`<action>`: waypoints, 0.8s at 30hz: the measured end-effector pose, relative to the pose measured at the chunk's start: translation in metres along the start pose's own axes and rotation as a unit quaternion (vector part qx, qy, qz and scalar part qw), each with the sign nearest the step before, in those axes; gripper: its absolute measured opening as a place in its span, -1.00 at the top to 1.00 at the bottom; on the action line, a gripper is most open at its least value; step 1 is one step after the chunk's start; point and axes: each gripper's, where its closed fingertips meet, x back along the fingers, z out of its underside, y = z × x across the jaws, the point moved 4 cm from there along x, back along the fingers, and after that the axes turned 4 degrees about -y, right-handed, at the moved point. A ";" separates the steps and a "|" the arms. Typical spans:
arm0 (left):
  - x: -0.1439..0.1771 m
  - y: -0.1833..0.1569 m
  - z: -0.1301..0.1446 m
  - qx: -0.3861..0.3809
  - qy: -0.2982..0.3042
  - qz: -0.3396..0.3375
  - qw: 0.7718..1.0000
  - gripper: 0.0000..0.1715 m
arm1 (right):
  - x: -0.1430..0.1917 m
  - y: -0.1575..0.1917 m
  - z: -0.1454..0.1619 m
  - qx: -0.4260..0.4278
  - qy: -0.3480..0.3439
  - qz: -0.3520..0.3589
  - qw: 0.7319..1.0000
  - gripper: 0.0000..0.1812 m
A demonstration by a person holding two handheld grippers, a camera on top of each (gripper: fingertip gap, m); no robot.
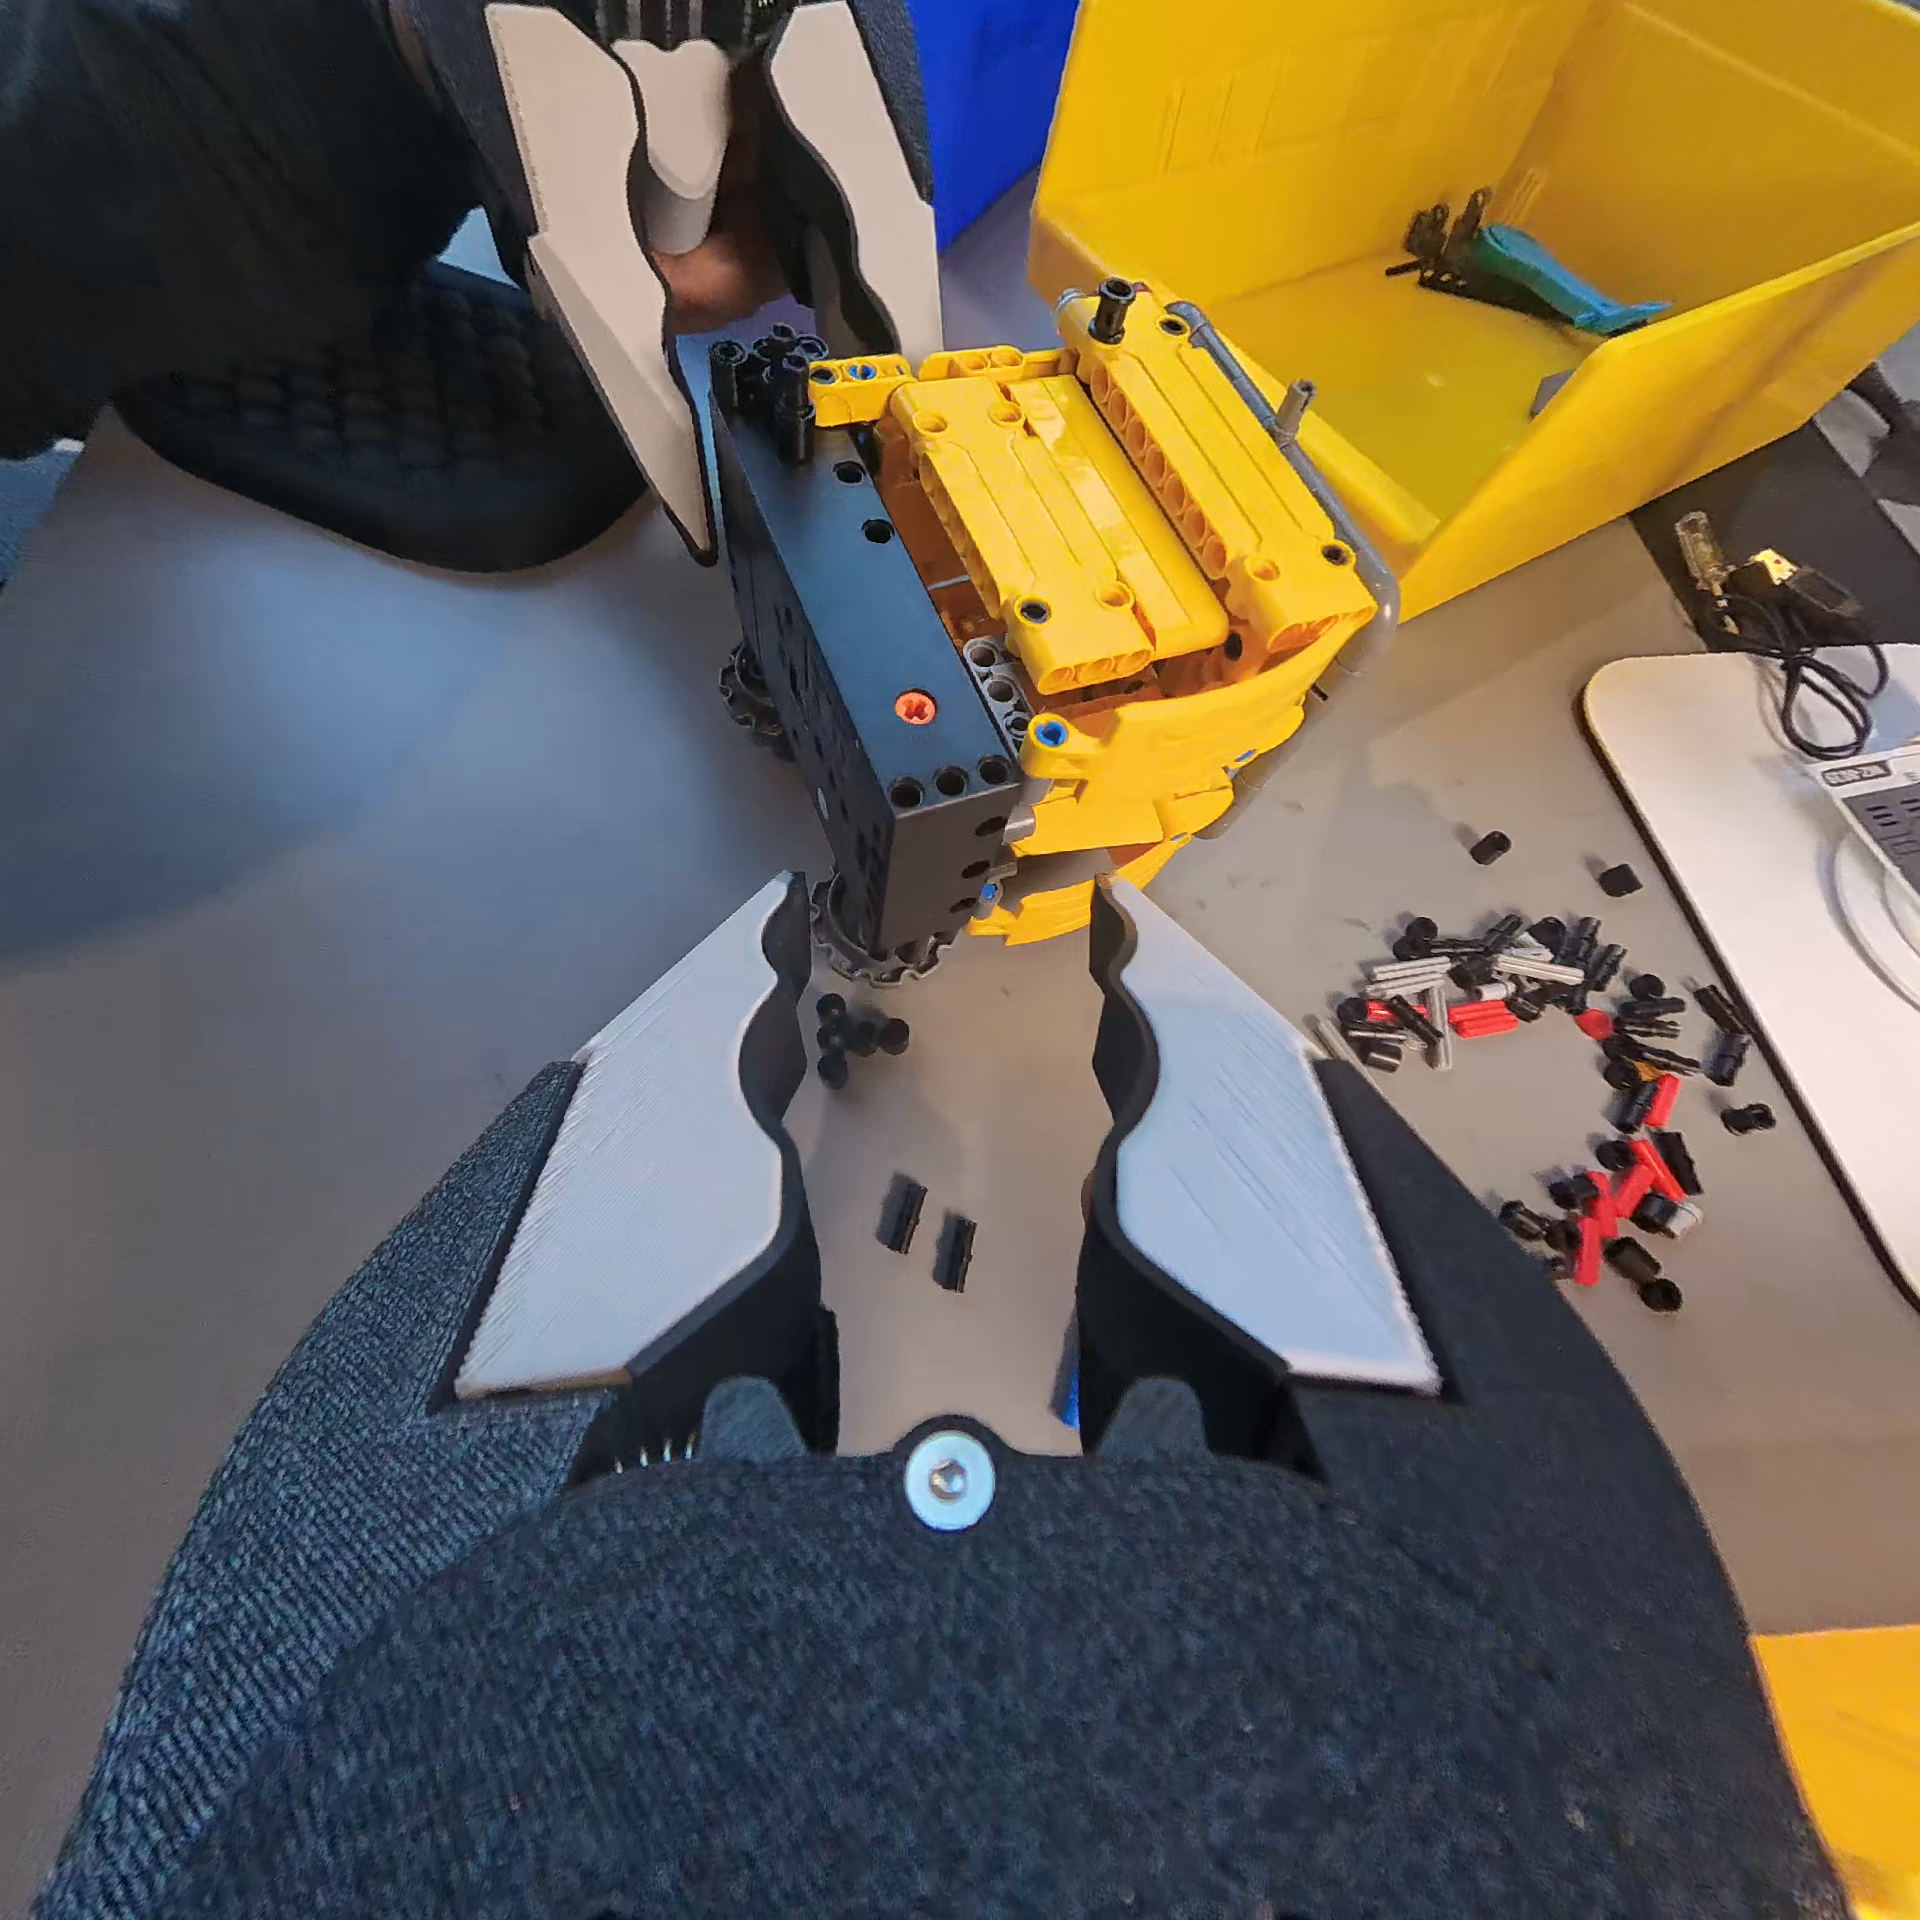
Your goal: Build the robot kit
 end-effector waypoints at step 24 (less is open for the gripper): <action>0.051 0.013 -0.015 0.018 -0.208 -0.153 0.966 0.07 | 0.051 0.003 0.068 -0.048 0.079 0.118 0.989 0.76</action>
